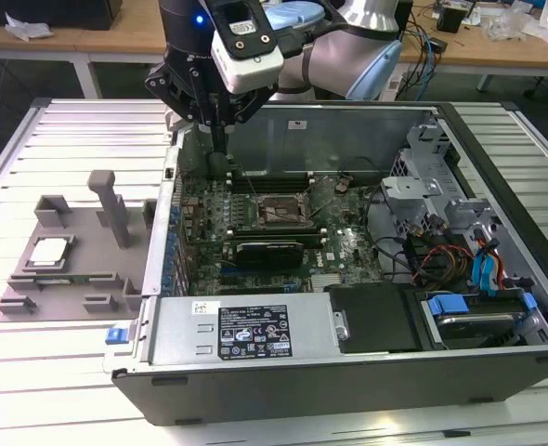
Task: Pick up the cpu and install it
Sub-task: 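Reach for the cpu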
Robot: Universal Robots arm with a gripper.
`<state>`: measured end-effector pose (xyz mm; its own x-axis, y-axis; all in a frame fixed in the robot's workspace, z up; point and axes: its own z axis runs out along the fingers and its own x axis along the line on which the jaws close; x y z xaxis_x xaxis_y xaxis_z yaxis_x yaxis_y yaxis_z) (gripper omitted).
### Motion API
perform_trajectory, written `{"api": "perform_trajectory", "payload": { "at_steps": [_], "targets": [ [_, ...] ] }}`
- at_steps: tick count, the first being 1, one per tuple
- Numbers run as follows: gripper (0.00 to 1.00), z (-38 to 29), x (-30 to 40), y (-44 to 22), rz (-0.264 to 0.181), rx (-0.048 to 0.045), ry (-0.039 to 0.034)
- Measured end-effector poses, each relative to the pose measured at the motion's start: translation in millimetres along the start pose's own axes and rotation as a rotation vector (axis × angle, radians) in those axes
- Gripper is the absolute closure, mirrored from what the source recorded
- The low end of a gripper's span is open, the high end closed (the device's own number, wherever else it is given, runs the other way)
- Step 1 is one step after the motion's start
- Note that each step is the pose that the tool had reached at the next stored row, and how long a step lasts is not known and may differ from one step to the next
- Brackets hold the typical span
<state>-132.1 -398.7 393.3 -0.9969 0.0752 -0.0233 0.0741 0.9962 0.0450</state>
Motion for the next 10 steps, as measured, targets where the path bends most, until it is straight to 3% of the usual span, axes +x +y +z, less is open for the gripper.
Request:
{"api": "perform_trajectory", "payload": {
  "at_steps": [10],
  "targets": [
    [0.89, -0.2, 10.9, -0.2, 0.000, 0.0000, 0.0000]
  ]
}}
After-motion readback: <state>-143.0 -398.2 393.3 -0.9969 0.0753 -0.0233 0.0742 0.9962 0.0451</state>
